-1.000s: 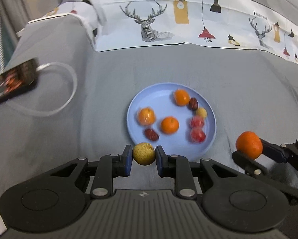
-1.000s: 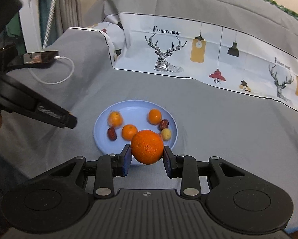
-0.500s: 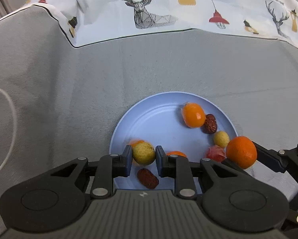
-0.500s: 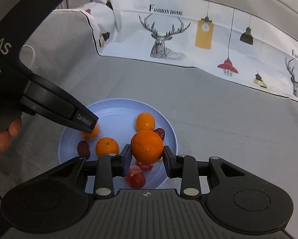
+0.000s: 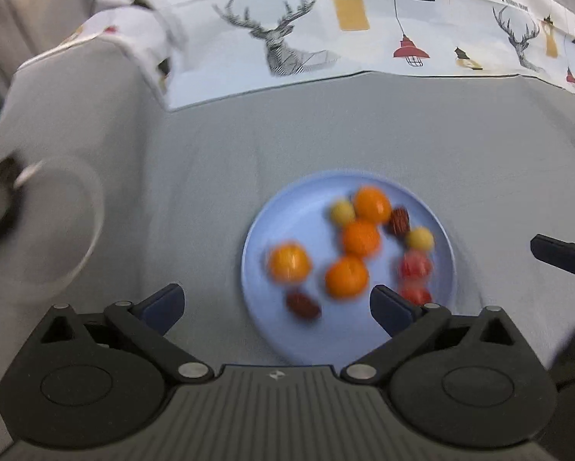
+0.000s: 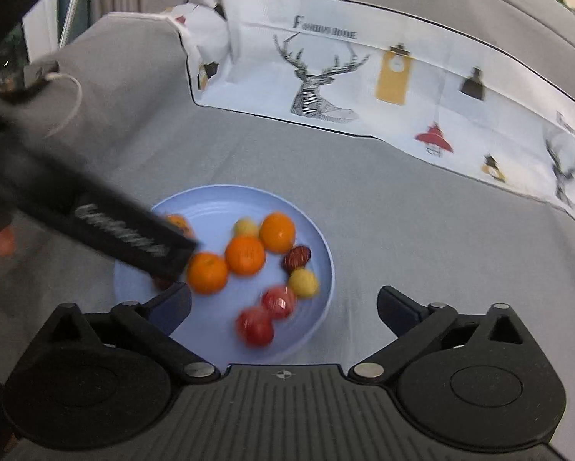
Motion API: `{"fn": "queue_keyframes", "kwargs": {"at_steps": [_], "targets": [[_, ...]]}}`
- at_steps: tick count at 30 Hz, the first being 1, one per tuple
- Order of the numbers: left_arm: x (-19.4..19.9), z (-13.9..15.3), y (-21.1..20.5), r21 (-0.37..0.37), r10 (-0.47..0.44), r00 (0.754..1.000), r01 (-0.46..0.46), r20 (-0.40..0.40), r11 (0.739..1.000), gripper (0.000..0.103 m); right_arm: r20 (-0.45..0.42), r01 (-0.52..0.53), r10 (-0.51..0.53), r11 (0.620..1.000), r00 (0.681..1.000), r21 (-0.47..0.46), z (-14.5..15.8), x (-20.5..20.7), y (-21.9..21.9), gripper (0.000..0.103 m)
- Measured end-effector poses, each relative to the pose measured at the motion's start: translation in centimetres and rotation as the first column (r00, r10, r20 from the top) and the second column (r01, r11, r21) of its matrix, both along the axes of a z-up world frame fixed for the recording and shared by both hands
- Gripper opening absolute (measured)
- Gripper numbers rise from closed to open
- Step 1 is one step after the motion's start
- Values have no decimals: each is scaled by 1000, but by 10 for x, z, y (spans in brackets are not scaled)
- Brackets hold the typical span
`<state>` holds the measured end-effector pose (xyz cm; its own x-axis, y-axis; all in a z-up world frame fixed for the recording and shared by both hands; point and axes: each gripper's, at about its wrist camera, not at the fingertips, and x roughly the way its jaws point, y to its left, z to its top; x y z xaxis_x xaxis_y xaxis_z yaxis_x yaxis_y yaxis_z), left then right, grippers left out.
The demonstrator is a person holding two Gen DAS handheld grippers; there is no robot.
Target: Organize fruits
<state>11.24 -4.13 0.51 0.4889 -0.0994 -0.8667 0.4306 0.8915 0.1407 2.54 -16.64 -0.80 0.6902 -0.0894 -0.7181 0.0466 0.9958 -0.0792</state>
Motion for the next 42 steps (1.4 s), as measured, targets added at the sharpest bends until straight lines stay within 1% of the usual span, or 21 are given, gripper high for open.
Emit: {"fn": "queue_keyframes", "kwargs": {"at_steps": [2,5,9,12,17,24,31,42], "targets": [[-22,10,13,4,26,1000,-26,-7,1000,103,-3,24,-24,999,1000,41,11,-21,3,102],[-54,26,33,24,74,997,-74,17,997,103,10,69,-70,994,997,82,26,-55,11,102],[-90,43,56,-13,115,992,-114,55,993,103,51,129,-134,988,990,90,41,-93,22,102],[-107,49,63,-13,123,989,-122,82,992,103,87,114,-121,991,989,74,50,-113,32,102],[-129,60,68,-37,130,986,-127,105,991,103,128,105,-111,993,986,55,61,-133,39,102],[-145,76,66,-53,118,981,-111,155,992,103,179,105,-110,994,978,40,75,-149,42,102],[-151,80,67,-56,119,978,-111,170,992,103,198,105,-110,994,974,35,79,-156,46,102],[-151,80,68,-53,114,979,-106,170,993,103,199,103,-106,994,974,29,80,-156,48,102]]}}
